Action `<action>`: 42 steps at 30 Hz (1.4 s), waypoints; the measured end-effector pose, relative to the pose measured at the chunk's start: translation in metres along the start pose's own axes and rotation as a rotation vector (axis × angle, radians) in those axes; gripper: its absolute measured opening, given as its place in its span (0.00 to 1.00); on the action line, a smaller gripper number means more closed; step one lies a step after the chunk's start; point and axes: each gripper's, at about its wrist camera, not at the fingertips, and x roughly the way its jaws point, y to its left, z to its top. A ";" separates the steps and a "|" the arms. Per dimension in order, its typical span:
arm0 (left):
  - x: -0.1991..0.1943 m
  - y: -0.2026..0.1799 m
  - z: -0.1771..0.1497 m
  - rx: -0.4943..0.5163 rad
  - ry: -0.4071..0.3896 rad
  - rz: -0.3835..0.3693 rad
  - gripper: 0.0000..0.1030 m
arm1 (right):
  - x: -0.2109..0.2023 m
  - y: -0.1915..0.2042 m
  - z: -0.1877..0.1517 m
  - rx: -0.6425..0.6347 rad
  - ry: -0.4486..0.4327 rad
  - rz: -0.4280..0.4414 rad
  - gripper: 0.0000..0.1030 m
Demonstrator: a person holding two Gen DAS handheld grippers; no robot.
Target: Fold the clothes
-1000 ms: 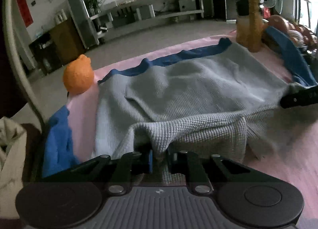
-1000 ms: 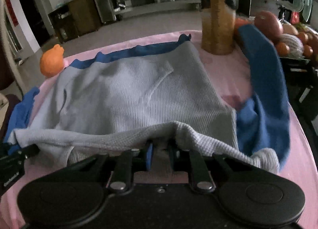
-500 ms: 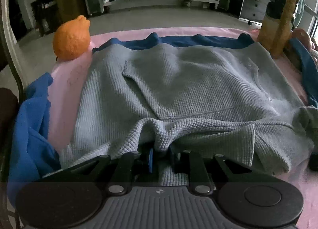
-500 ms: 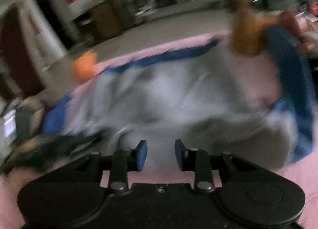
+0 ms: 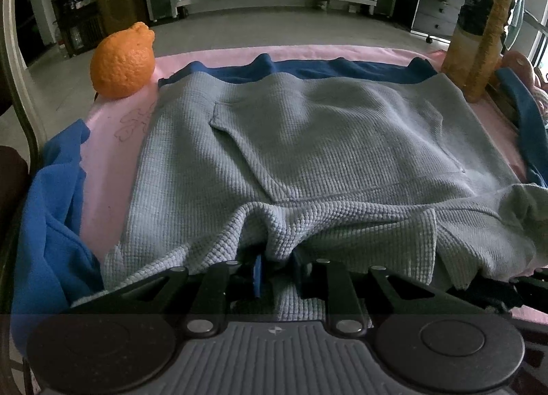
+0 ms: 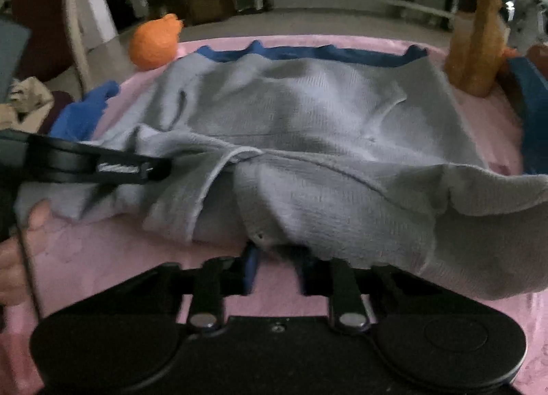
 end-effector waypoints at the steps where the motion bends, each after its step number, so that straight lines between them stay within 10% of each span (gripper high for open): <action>1: -0.001 0.000 0.000 -0.002 0.001 -0.005 0.24 | -0.001 0.000 0.000 0.001 -0.006 -0.015 0.07; 9: -0.041 0.019 -0.009 -0.065 -0.024 -0.094 0.43 | -0.051 -0.030 0.008 0.254 0.077 0.224 0.01; 16: -0.095 0.044 -0.028 -0.170 -0.109 -0.150 0.53 | -0.126 -0.048 0.032 0.459 -0.050 0.427 0.00; 20: -0.096 0.042 -0.039 -0.145 -0.114 -0.115 0.46 | -0.162 -0.037 0.056 0.434 -0.140 0.343 0.00; 25: -0.072 0.035 -0.039 -0.076 -0.046 -0.068 0.46 | -0.159 -0.010 0.061 0.245 -0.018 0.269 0.07; 33: -0.058 0.014 -0.037 0.040 -0.061 -0.013 0.51 | -0.106 -0.038 0.035 0.094 0.075 0.033 0.59; 37: -0.050 0.008 -0.032 0.061 -0.089 0.018 0.34 | -0.068 -0.054 0.013 0.005 0.143 -0.077 0.53; 38: -0.048 0.007 -0.030 0.059 -0.088 0.023 0.29 | -0.060 -0.057 0.008 -0.019 0.161 -0.095 0.41; 39: -0.045 0.007 -0.026 0.063 -0.090 0.029 0.27 | -0.053 -0.057 0.005 -0.054 0.183 -0.117 0.04; 42: -0.040 0.001 -0.009 0.126 -0.127 0.090 0.23 | -0.055 -0.053 0.019 -0.103 0.087 -0.202 0.04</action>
